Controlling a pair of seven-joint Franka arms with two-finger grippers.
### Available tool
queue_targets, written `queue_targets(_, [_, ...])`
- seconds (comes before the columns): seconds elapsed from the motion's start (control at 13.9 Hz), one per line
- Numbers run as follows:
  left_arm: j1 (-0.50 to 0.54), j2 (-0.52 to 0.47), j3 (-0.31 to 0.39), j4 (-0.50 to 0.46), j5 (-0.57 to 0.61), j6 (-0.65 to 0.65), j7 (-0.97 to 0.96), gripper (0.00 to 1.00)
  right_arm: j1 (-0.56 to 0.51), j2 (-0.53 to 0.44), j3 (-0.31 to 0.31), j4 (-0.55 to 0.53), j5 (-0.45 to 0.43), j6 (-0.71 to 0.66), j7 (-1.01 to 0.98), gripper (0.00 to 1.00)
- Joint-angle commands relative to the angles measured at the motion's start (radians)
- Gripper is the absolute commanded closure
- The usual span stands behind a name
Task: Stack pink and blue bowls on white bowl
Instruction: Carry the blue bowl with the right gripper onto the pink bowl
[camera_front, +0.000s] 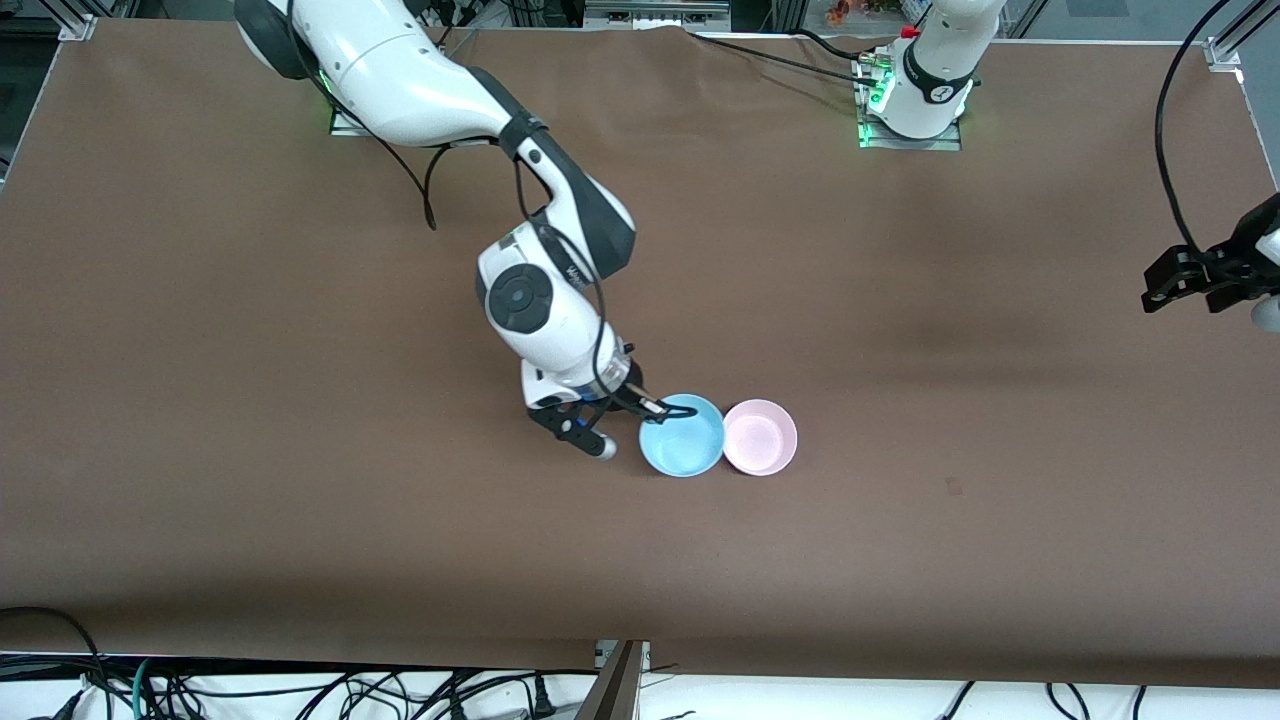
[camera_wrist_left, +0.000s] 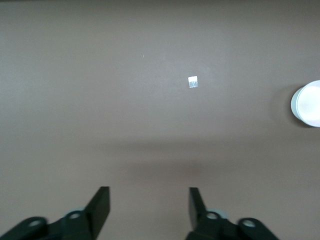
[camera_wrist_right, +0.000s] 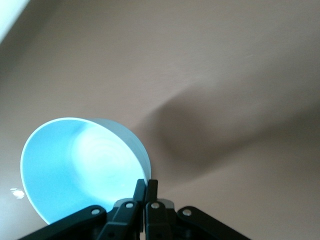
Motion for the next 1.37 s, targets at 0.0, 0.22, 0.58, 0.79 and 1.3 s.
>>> queue_targets(0.0, [0.021,-0.010,-0.006,-0.007,-0.026,0.002,0.045,0.00,0.053,0.059,-0.006,0.057,0.008,0.127,0.066,1.00])
queue_targets(0.22, [0.024,-0.008,-0.003,-0.006,-0.026,0.003,0.045,0.00,0.113,0.109,-0.009,0.070,0.008,0.245,0.132,1.00])
queue_targets(0.58, [0.021,0.001,-0.005,-0.004,-0.014,0.011,0.045,0.00,0.141,0.131,-0.009,0.069,0.008,0.286,0.160,1.00])
queue_targets(0.79, [0.021,0.005,-0.005,-0.004,-0.013,0.012,0.045,0.00,0.139,0.151,-0.012,0.070,0.008,0.290,0.154,1.00])
queue_targets(1.3, [0.023,0.007,-0.005,-0.007,-0.016,0.008,0.043,0.00,0.131,0.194,-0.016,0.113,0.006,0.300,0.143,1.00])
